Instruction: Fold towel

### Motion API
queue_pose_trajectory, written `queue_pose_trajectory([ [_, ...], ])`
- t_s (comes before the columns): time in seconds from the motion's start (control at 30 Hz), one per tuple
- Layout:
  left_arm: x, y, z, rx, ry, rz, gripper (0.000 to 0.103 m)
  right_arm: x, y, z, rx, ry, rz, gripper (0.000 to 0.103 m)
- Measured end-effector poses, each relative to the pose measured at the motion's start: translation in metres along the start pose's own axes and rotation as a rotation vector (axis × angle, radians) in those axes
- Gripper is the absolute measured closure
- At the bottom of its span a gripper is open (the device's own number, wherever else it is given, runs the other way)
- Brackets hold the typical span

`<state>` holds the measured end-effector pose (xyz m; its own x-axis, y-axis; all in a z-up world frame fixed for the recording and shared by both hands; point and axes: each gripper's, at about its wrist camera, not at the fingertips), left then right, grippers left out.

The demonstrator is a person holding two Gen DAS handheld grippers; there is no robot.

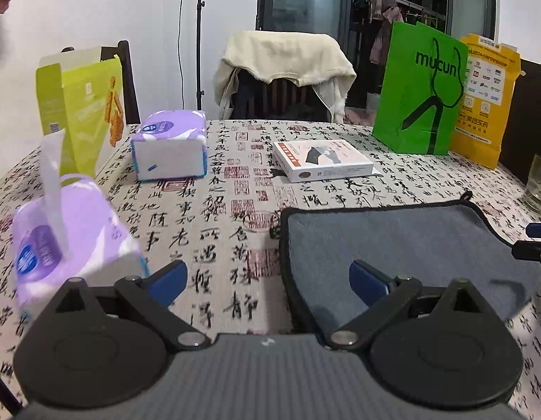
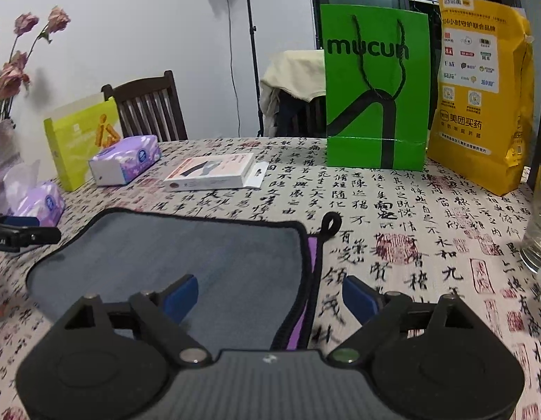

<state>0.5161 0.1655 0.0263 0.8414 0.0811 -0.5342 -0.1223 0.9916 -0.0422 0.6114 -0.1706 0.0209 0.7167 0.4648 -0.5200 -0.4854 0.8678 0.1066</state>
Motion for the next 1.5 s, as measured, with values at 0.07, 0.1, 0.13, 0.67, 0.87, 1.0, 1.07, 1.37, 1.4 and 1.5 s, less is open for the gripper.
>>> queue_pose_trajectory([
  [0.07,-0.009,0.000,-0.003,-0.004,-0.003,-0.001,0.002,-0.008,0.005,-0.003,-0.006,-0.003,0.000,0.013],
  [0.1,-0.015,0.000,-0.005,-0.005,-0.004,0.000,0.002,-0.012,0.007,-0.005,-0.008,-0.005,0.001,0.013],
  [0.13,-0.020,0.000,-0.007,-0.005,-0.004,0.002,0.002,-0.016,0.008,-0.006,-0.010,-0.008,0.002,0.013],
  [0.67,-0.096,-0.007,-0.035,0.000,-0.033,0.003,0.001,-0.084,0.034,-0.037,-0.028,-0.028,0.005,0.010],
  [0.87,-0.120,-0.011,-0.050,0.004,-0.033,-0.001,0.001,-0.110,0.042,-0.050,-0.019,-0.036,0.002,0.010],
  [1.0,-0.139,-0.014,-0.059,0.007,-0.040,-0.001,0.001,-0.129,0.048,-0.059,-0.025,-0.045,-0.003,0.010],
  [1.07,-0.148,-0.015,-0.064,0.000,-0.045,-0.002,0.001,-0.139,0.051,-0.064,-0.027,-0.051,-0.004,0.009],
  [1.37,-0.191,-0.022,-0.089,0.012,-0.071,0.006,0.000,-0.176,0.062,-0.088,-0.018,-0.076,-0.004,0.004],
  [1.4,-0.195,-0.023,-0.091,0.010,-0.076,0.004,0.000,-0.179,0.064,-0.091,-0.022,-0.077,-0.005,0.004],
  [1.5,-0.207,-0.027,-0.100,-0.002,-0.089,0.000,0.000,-0.188,0.069,-0.101,-0.033,-0.081,-0.011,0.004],
])
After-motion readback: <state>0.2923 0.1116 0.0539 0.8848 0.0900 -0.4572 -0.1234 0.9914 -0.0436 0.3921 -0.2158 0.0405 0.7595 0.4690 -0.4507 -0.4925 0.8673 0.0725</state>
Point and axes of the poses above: each gripper's, at about its wrist camera, not at the fingertips, and x roughly the way its jaws point, y to its left, z to its top, and after that the axes turned 3 degrees about -y, right-handed
